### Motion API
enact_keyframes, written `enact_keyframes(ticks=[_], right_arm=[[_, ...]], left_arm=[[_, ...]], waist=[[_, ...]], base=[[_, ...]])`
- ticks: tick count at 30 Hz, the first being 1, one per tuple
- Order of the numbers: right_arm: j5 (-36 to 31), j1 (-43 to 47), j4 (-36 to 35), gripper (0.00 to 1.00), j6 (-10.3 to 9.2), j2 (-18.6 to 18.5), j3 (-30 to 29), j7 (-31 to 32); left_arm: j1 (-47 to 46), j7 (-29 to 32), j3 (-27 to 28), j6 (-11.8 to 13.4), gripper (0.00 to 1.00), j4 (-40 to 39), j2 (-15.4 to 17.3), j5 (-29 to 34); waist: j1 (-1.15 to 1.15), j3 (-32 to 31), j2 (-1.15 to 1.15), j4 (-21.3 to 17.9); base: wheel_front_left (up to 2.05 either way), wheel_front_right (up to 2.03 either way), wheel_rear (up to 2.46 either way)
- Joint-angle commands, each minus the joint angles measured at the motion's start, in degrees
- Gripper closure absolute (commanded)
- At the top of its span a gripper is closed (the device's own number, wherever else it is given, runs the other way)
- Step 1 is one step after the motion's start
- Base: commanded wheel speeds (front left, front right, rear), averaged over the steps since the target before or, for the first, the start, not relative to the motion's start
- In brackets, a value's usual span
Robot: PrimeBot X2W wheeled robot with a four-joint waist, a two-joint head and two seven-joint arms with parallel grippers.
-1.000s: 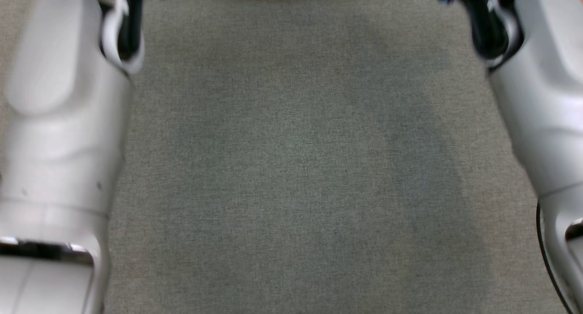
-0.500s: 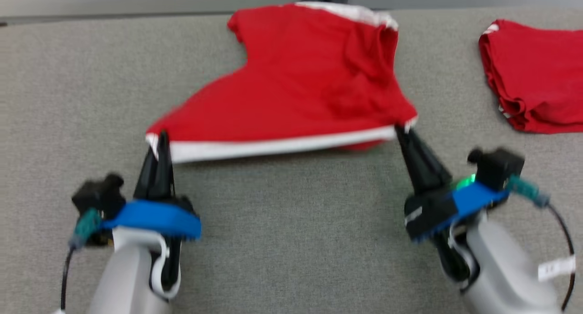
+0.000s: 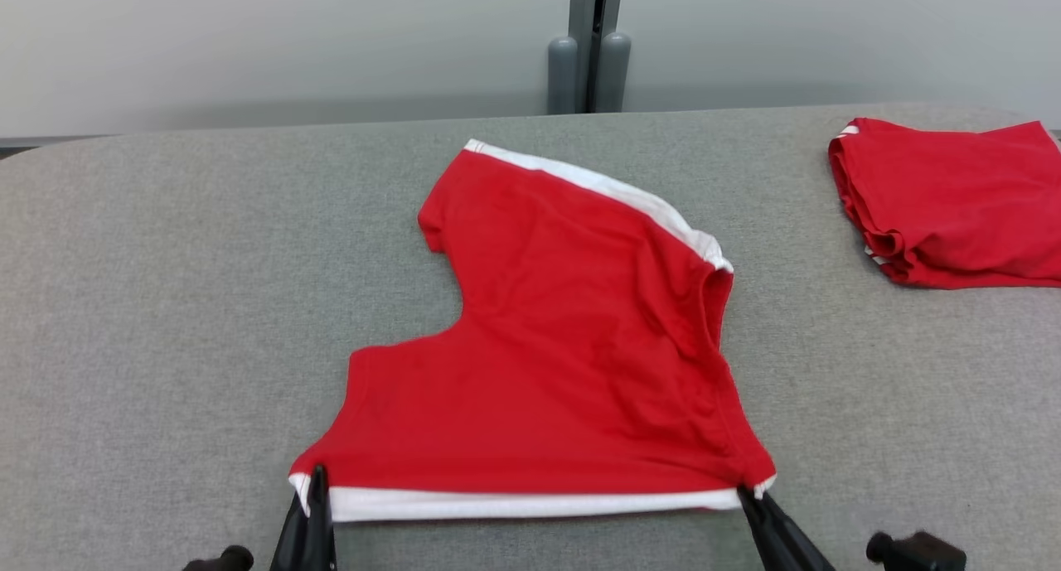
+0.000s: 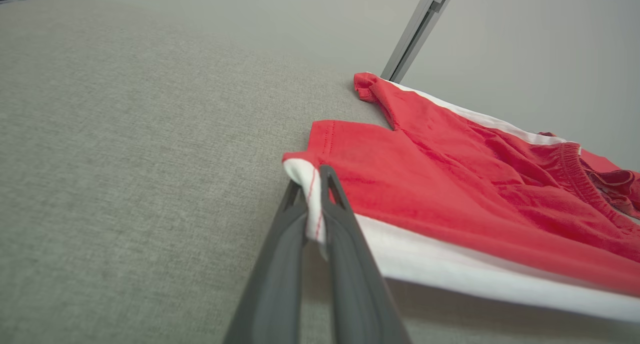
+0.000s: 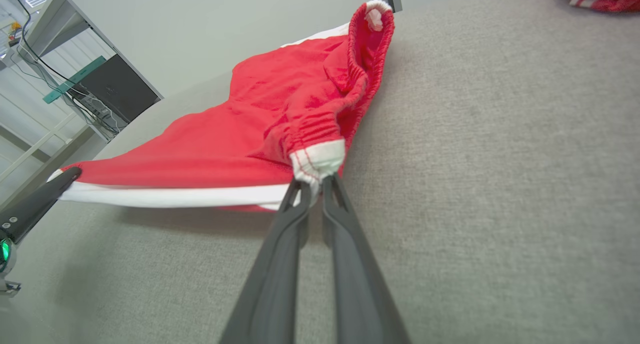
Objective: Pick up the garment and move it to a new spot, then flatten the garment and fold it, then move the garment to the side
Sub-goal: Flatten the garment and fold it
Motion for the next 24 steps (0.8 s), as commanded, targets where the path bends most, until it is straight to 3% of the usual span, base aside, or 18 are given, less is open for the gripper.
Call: enact_keyframes(ticks=[1,5,11,24], right_arm=[[-0.64,2.05,-1.44,1.0,-0.15,-0.37,-1.02,0.24],[-2.03,3.87,-4.48,1.0,-0.13,0.79,-1.42,1.82],[-2.94,-1.34,-4.73,1.0,-0.12,2.55,-1.91,2.19],[-4.0,-21.41,5.23,1.0,-0.15,5.5,-3.09,2.05]], left_arm=[[1.05,-0.29,0.57,0.83,1.0,-1.04,0.58,0.3],[2.68,-0.28,-0.38,1.17,1.0,-2.15,0.77,0.93],[-2.53,1.67,-1.36,0.18,1.0,-3.09,3.35,2.71],[-29.3,11.71,-2.39,-2.7,1.0,2.74,14.1,7.2]], waist=[[0.01,-0.45,0.02,-0.5],[0.01,-0.94,0.02,-1.8],[0.01,-0.72,0.02,-3.77],[0.01,8.2,0.02,-9.41]], base=[[0.0,0.0,0.0],[0.0,0.0,0.0],[0.0,0.0,0.0],[0.0,0.0,0.0]])
